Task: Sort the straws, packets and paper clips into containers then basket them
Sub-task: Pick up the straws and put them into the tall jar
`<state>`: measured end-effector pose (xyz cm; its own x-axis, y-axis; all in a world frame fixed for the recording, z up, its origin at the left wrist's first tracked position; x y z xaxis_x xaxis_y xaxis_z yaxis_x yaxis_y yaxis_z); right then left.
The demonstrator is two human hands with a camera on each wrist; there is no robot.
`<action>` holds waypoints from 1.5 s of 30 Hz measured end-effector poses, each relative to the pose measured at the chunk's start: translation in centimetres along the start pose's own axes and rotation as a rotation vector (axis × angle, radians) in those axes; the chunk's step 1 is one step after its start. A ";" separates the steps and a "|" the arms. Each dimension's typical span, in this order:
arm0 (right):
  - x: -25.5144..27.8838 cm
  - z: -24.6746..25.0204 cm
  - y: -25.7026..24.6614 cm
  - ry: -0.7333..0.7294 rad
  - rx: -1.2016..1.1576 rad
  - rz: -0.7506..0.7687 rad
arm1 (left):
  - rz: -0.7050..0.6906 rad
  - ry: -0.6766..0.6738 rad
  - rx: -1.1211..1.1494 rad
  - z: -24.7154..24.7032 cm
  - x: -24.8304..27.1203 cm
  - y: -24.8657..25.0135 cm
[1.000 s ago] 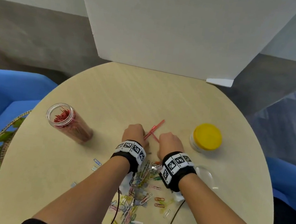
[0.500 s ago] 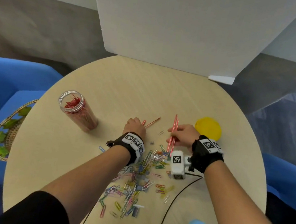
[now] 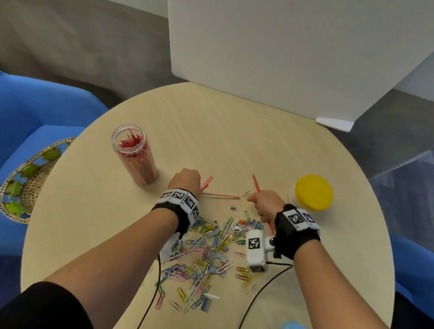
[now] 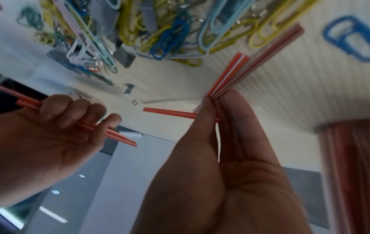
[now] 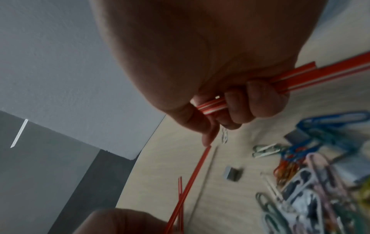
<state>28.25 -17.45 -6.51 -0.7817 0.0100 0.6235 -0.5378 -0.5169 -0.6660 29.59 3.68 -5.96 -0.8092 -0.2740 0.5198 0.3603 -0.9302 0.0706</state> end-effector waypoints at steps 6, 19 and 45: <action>-0.8 -3.0 -1.9 -0.016 0.164 0.068 | 0.045 -0.036 0.065 -1.2 0.0 -1.1; -2.6 -6.3 -2.5 0.011 -0.038 0.008 | -0.094 -0.051 0.119 -2.8 -0.5 -1.1; -0.5 -3.5 -11.0 0.117 -0.157 0.466 | -0.215 0.050 0.780 1.6 2.2 -6.0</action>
<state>33.47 -8.78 -0.98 -0.9754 -0.0904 0.2012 -0.1573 -0.3543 -0.9218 26.41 9.03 -3.88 -0.9107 -0.1364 0.3899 0.3995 -0.5309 0.7474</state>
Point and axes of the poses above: each hand's wrist, its own x-axis away from the middle knuckle, its own z-axis out of the back of the hand, y = z × x, the point moved 7 cm from there along -x, towards the middle knuckle, and after that the axes turned 11 degrees about z, right-handed, at the moved point
